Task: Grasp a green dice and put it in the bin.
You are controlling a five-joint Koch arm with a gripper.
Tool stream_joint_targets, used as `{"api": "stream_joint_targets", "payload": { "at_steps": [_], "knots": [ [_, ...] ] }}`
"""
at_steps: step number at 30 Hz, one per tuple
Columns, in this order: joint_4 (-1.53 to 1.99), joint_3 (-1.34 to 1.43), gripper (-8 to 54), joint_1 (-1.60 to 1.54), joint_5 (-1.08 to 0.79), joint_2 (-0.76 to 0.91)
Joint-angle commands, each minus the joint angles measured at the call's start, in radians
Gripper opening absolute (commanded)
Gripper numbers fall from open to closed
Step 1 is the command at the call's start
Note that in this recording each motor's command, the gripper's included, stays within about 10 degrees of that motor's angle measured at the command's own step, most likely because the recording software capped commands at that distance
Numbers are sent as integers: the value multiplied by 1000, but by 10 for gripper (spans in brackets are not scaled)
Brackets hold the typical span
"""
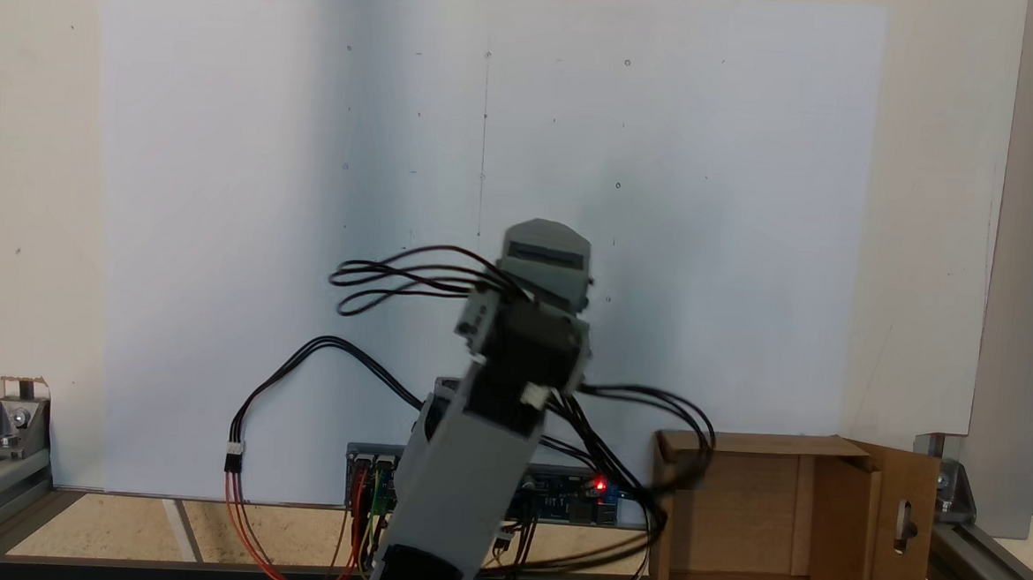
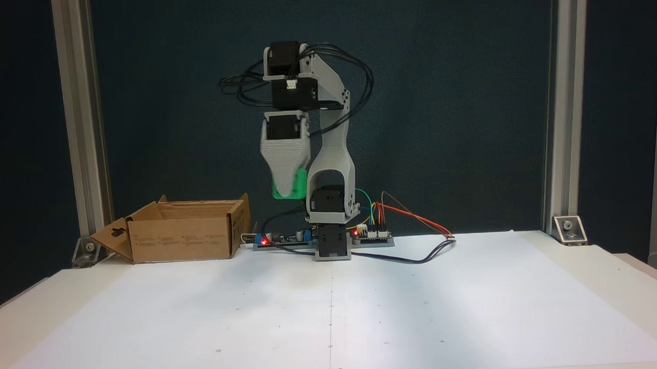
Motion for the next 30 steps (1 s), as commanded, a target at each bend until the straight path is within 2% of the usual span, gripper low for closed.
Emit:
{"api": "stream_joint_targets", "payload": {
  "at_steps": [1, 8, 13, 20, 30],
  "knots": [
    [14, -41, 115, 117, 64, 55],
    [-141, -100, 115, 612, 75, 44],
    [-322, -141, 115, 937, 63, -57],
    [-477, -215, 115, 1192, -21, -198],
    [-387, -206, 115, 1414, -255, -357]
  ]
}}
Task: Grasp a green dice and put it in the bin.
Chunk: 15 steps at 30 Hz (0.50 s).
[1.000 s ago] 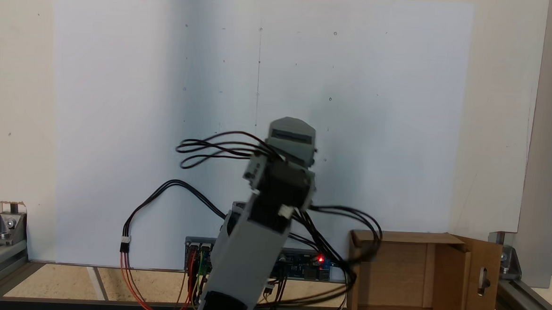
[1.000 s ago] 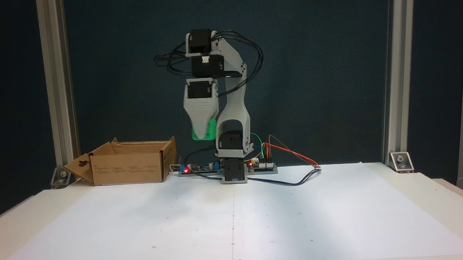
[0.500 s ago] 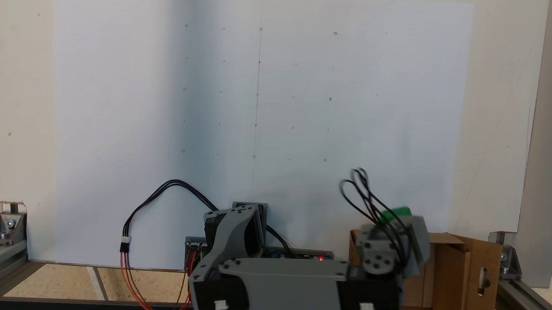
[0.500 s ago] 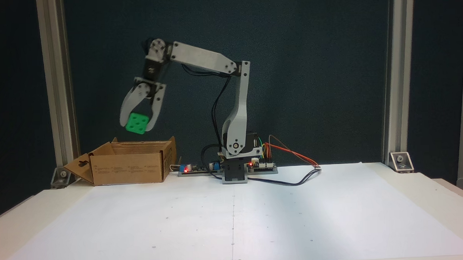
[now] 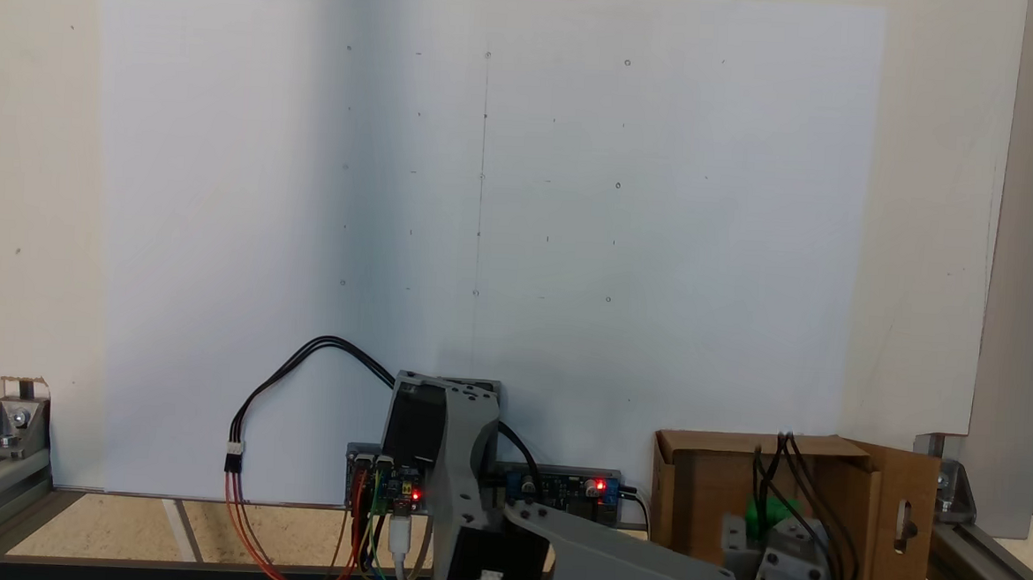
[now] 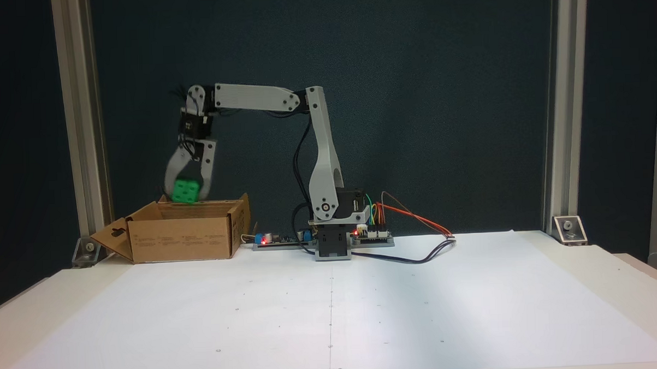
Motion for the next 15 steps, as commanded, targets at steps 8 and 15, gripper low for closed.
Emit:
{"api": "stream_joint_targets", "payload": {
  "at_steps": [8, 15],
  "knots": [
    [28, 52, 225, 51, -123, -21],
    [-21, 123, 465, 83, -63, -17]
  ]
}}
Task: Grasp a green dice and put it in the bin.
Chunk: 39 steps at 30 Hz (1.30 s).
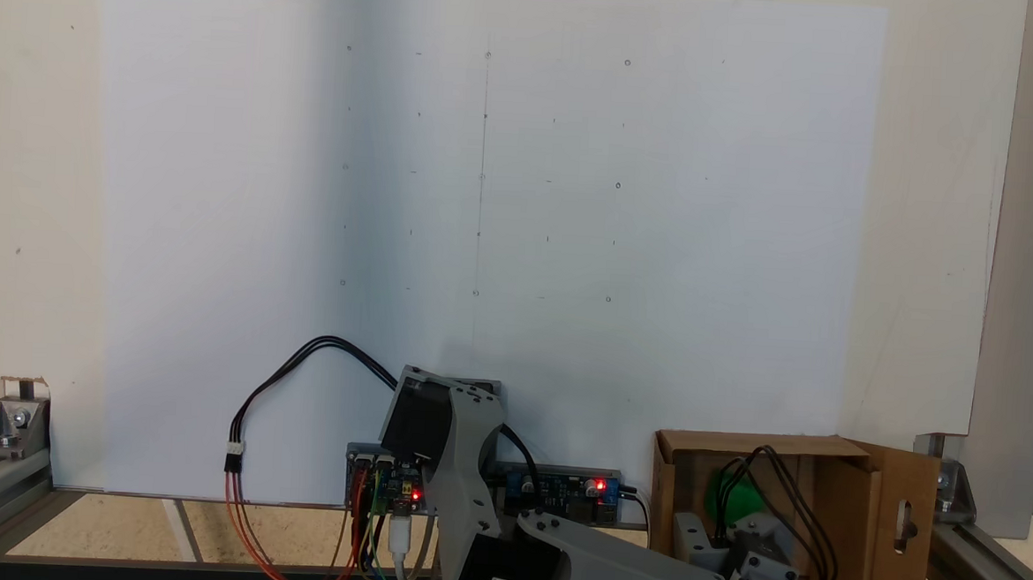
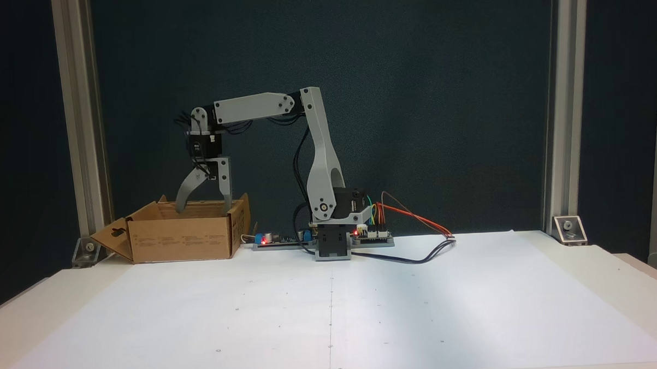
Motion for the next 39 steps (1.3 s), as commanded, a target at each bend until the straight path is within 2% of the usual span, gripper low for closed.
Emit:
{"api": "stream_joint_targets", "payload": {
  "at_steps": [1, 6, 14, 18, 29, 39],
  "knots": [
    [-72, -37, 465, -17, 60, 20],
    [-302, -37, 458, -199, 302, 143],
    [-514, -35, 451, -784, 624, 371],
    [-517, -14, 453, -1070, 624, 419],
    [-666, 385, 452, -1865, 623, 712],
    [-1110, 851, 448, -1861, 612, 962]
  ]
}}
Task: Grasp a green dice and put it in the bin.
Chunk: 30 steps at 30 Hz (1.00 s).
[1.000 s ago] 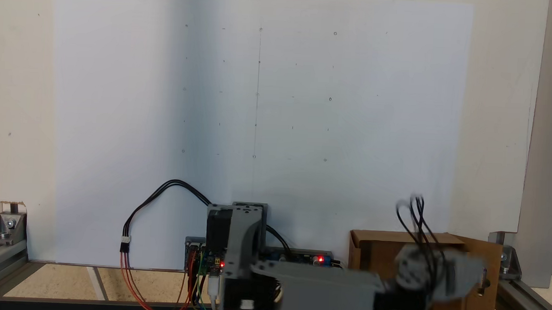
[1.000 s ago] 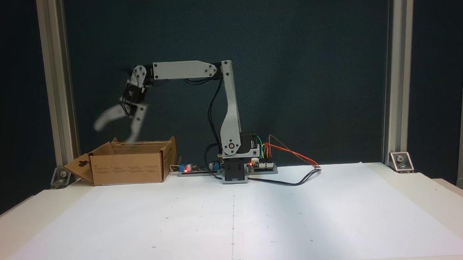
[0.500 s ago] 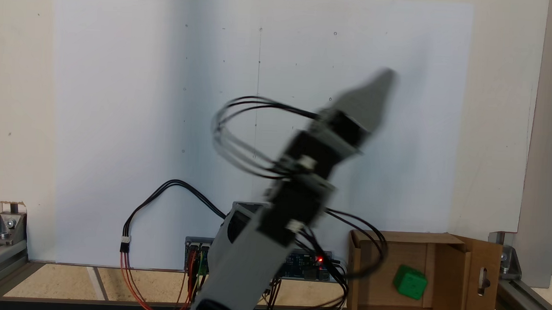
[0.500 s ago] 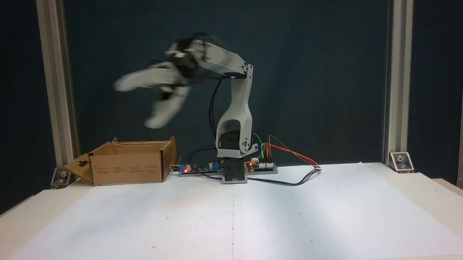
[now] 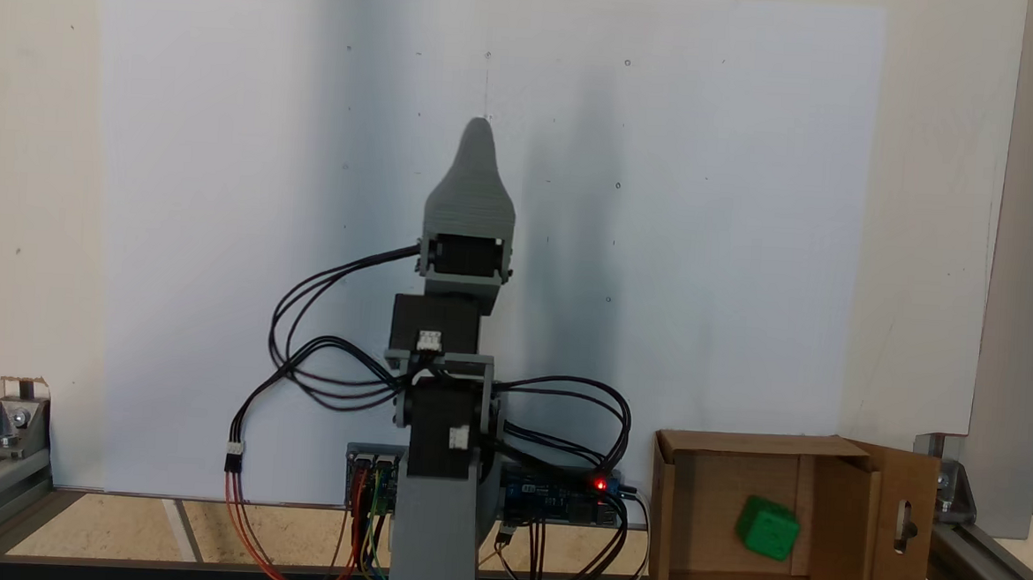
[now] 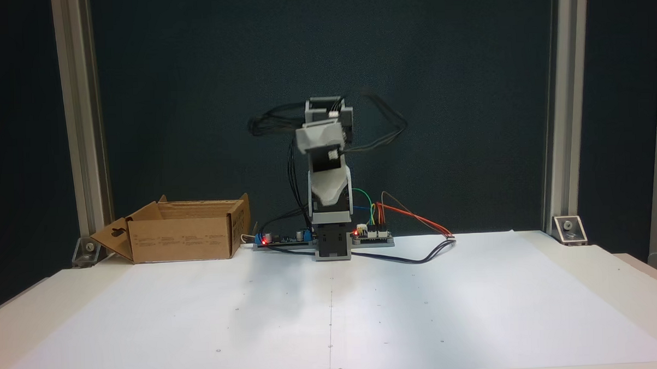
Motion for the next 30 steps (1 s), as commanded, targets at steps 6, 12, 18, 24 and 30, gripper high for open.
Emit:
{"api": "stream_joint_targets", "payload": {
  "at_steps": [6, 12, 18, 24, 30],
  "knots": [
    [-377, 201, 446, -3, -21, 115],
    [-629, 385, 430, 2, -58, 115],
    [-871, 523, 425, 0, -81, 115],
    [-1109, 632, 427, 0, -101, 117],
    [-1346, 767, 443, 3, -101, 117]
  ]
}}
